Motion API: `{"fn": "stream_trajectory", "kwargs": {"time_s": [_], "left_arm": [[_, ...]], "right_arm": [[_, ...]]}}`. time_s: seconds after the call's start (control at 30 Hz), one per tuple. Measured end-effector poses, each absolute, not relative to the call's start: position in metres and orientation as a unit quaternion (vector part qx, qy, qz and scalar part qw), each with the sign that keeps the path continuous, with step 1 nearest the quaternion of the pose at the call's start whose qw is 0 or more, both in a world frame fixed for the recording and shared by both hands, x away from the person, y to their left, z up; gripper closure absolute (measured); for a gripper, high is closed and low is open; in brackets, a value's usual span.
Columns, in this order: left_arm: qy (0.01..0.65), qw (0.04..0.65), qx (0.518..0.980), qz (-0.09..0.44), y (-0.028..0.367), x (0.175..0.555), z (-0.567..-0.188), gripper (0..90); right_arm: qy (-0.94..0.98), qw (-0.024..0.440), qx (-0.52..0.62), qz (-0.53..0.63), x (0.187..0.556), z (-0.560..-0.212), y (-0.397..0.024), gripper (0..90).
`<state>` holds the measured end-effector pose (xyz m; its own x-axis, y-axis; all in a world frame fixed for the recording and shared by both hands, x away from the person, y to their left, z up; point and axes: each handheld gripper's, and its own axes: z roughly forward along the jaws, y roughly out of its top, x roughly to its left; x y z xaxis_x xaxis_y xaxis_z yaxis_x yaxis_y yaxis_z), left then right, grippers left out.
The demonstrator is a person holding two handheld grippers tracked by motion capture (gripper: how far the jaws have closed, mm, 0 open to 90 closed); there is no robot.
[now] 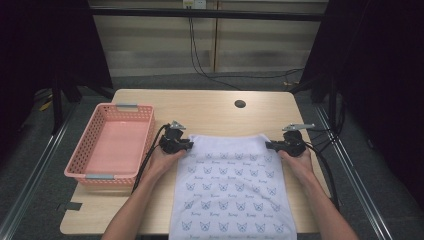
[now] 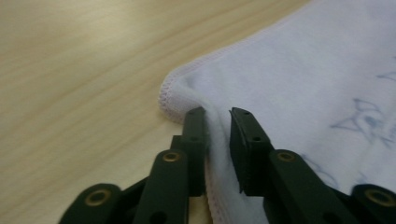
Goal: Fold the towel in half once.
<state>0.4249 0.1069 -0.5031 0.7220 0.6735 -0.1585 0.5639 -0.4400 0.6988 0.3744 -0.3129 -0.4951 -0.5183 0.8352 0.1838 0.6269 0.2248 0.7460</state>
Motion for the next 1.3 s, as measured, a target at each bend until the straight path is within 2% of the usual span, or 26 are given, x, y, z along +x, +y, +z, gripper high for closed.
{"fn": "stream_trajectory", "kwargs": {"time_s": [0.1, 0.27, 0.43, 0.6, 0.97, 1.1, 1.3], "left_arm": [[0.360, 0.389, 0.846, 0.057, 0.108, 0.419, -0.499, 84.6], [0.342, 0.449, 0.824, 0.048, 0.113, 0.405, -0.467, 85.3], [0.317, 0.485, 0.811, 0.078, 0.120, 0.395, -0.427, 85.8], [0.325, 0.536, 0.774, 0.088, 0.129, 0.409, -0.397, 86.1], [0.328, 0.569, 0.741, 0.139, 0.140, 0.437, -0.336, 86.5], [0.307, 0.547, 0.764, 0.153, 0.142, 0.424, -0.339, 86.5], [0.296, 0.551, 0.771, 0.120, 0.151, 0.389, -0.369, 86.5]], "right_arm": [[0.765, 0.130, 0.476, 0.414, 0.372, -0.489, -0.315, 83.7], [0.756, 0.135, 0.468, 0.438, 0.365, -0.472, -0.321, 83.7], [0.723, 0.141, 0.465, 0.491, 0.358, -0.442, -0.338, 83.5], [0.720, 0.157, 0.455, 0.500, 0.361, -0.417, -0.341, 83.5], [0.704, 0.194, 0.443, 0.520, 0.399, -0.346, -0.338, 83.6], [0.711, 0.179, 0.429, 0.528, 0.393, -0.335, -0.333, 83.2], [0.740, 0.156, 0.419, 0.502, 0.360, -0.362, -0.329, 83.5]]}}
